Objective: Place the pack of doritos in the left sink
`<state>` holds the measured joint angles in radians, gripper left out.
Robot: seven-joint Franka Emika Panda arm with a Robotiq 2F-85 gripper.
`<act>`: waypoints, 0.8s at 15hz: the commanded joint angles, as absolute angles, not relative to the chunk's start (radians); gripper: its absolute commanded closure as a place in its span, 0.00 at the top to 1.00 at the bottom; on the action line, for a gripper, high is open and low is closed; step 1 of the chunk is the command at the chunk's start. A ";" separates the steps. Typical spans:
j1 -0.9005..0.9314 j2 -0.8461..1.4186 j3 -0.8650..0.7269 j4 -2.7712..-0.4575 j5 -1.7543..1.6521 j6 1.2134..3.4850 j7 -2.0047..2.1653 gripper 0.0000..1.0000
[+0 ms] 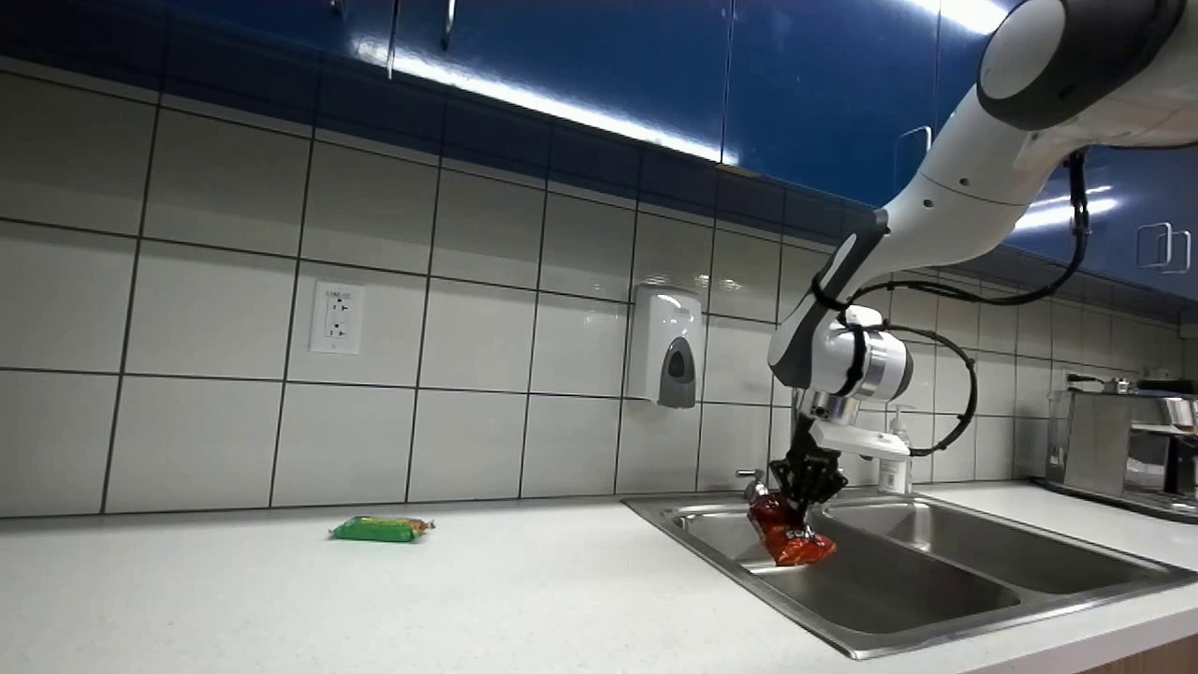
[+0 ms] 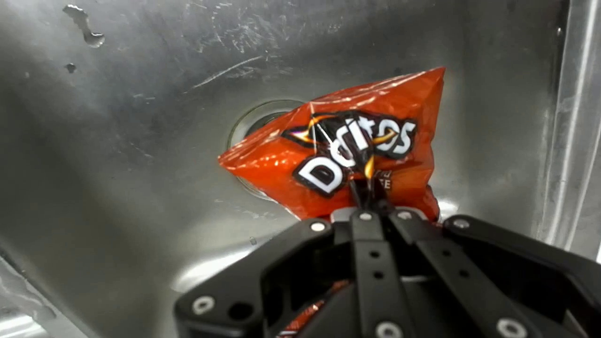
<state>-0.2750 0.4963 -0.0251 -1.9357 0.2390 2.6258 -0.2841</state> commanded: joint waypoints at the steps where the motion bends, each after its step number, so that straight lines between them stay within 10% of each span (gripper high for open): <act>1: -0.330 0.514 0.013 -1.932 0.261 2.608 -0.352 0.00; 12: -0.385 0.600 0.055 -1.957 0.253 2.626 -0.433 0.00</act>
